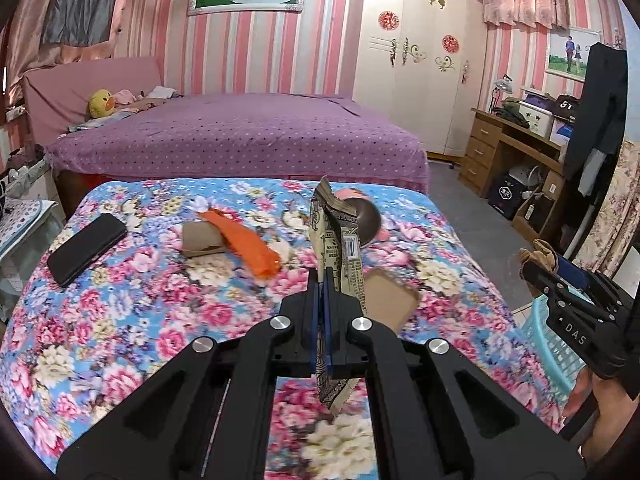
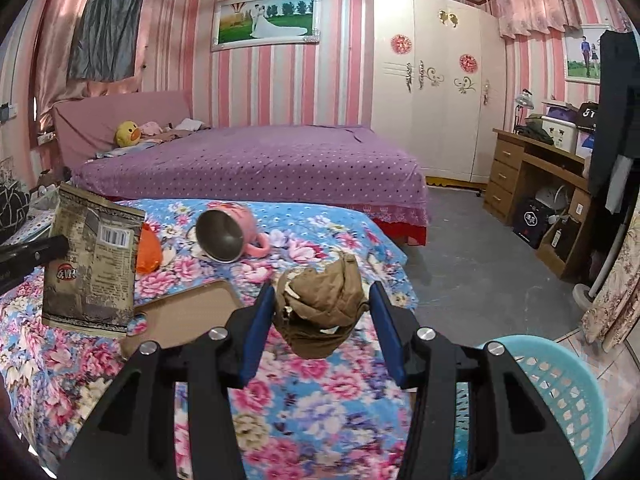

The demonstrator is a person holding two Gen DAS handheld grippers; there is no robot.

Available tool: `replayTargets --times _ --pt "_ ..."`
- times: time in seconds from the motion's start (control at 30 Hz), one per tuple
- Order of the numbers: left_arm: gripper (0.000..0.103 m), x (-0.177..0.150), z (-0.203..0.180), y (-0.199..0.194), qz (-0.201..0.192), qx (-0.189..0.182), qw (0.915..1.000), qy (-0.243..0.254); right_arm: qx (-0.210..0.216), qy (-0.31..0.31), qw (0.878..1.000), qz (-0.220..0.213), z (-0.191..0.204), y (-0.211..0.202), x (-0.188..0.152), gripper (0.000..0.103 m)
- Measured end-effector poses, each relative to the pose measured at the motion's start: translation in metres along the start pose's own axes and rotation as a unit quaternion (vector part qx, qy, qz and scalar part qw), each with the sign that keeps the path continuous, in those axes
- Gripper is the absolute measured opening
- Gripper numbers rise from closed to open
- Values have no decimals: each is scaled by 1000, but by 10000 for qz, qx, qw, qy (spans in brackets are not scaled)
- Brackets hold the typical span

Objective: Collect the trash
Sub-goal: 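Carry the wrapper and brown paper over the light-blue basket with both grippers, then open the left gripper to drop the snack wrapper into the basket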

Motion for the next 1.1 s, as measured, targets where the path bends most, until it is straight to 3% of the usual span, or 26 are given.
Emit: replayTargets --times 0.47,0.83,1.1 --pt "0 -4 -65 -15 -165 -263 9990 331 -672 300 9972 -120 -82 -40 -11 49" --pt "0 -8 -155 -50 -282 -901 9939 579 -1138 441 9924 -124 -141 -71 -22 49" --pt "1 -35 -217 -59 -133 -1307 9870 921 -1391 768 9870 -241 -183 -101 -38 49"
Point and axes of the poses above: each gripper's, at about its wrist camera, not at the fingertips, and y roughly the way its jaws point, z to its left, x to its top, the point moved 3 cm from there along y, roughly the way its jaws point, and after that the axes turned 15 degrees about x, right-handed, at the moved point
